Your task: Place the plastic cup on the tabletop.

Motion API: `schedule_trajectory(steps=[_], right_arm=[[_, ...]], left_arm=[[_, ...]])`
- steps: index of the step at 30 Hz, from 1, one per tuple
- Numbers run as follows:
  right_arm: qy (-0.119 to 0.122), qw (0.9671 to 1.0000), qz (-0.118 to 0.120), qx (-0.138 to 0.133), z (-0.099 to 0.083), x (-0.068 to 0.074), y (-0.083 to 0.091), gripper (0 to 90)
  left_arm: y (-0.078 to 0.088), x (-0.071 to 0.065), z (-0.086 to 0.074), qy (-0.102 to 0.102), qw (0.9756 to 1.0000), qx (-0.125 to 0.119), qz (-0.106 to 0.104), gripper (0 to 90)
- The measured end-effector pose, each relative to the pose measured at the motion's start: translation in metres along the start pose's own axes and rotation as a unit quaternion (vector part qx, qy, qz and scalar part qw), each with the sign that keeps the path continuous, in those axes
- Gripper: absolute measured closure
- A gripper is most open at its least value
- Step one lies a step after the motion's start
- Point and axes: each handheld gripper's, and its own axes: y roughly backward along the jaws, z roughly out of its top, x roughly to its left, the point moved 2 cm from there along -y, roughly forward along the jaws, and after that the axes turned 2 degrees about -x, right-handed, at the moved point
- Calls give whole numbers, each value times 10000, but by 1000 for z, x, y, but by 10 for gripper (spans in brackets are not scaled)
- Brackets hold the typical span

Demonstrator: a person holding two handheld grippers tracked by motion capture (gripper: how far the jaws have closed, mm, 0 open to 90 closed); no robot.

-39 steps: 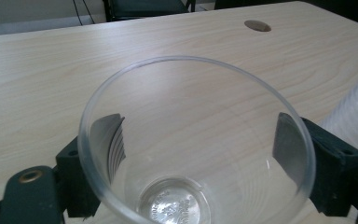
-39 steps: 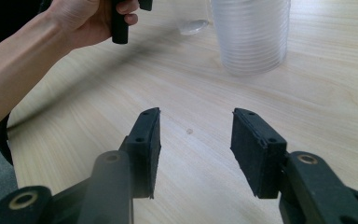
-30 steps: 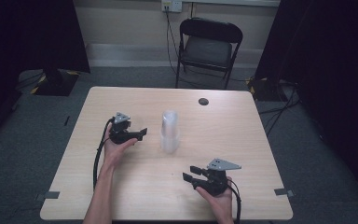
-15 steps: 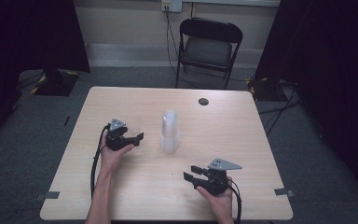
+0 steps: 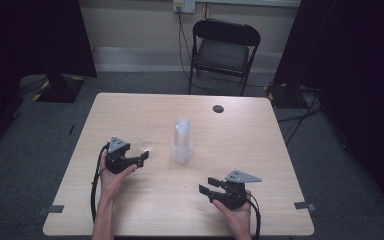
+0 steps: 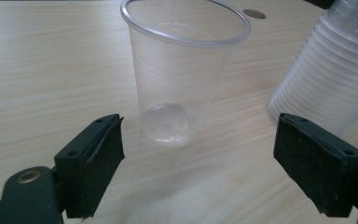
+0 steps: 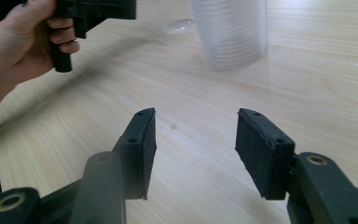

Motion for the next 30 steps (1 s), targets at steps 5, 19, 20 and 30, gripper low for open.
schedule_trajectory(steps=[5,19,20,30], right_arm=[[-60,10000,-31,-18,-2,-3,2,478],[-59,9998,-205,33,-4,-7,6,463],[-55,9998,-208,38,-4,-8,6,461],[2,9993,-348,98,-4,-8,5,433]], left_arm=[[13,-7,-3,-65,9999,21,-138,157],[51,-36,-22,-261,9989,-26,-380,160],[53,-40,-23,-285,9987,-22,-426,160],[69,-61,-45,-124,9960,-145,-879,161]])
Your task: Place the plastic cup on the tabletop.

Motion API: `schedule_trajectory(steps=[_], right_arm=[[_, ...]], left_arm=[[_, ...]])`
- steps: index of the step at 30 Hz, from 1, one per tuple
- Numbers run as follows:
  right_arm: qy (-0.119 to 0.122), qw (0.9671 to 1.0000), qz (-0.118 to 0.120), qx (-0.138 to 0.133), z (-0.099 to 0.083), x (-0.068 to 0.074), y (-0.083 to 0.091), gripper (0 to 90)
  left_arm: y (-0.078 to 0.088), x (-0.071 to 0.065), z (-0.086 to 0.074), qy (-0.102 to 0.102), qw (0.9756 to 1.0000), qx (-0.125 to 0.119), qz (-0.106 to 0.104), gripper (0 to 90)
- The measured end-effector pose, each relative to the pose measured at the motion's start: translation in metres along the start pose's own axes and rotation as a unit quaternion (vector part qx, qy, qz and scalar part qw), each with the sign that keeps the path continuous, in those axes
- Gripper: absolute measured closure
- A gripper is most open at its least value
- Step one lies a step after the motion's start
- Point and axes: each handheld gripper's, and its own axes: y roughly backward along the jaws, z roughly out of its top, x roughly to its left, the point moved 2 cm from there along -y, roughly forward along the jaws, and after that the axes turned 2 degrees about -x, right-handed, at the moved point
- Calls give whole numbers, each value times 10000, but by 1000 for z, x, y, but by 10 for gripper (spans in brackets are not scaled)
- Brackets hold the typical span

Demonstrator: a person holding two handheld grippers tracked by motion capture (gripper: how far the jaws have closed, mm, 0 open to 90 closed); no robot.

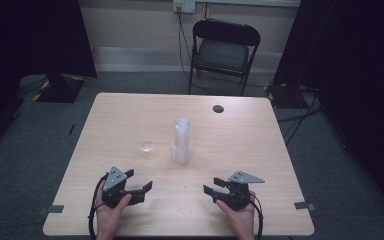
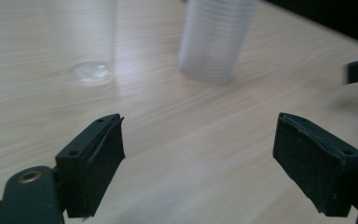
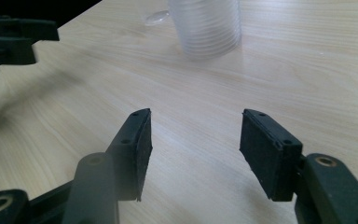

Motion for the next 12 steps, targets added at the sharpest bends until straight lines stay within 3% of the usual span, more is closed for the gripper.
schedule_trajectory(steps=[2,3,5,8,12], right_arm=[[-2,10000,-15,-1,0,0,0,426],[-8,10000,-23,4,0,0,1,421],[-7,10000,-60,20,1,-1,1,398],[48,9998,-194,42,4,-4,1,346],[227,9978,-606,115,5,-8,0,302]], left_arm=[[2,-4,-6,-168,9995,-75,247,161],[2,-5,-10,-120,9995,-46,289,161],[3,-7,-16,27,9999,39,129,161],[4,-9,-18,-187,9993,180,266,162],[9,-10,-15,-168,9994,147,263,162]])
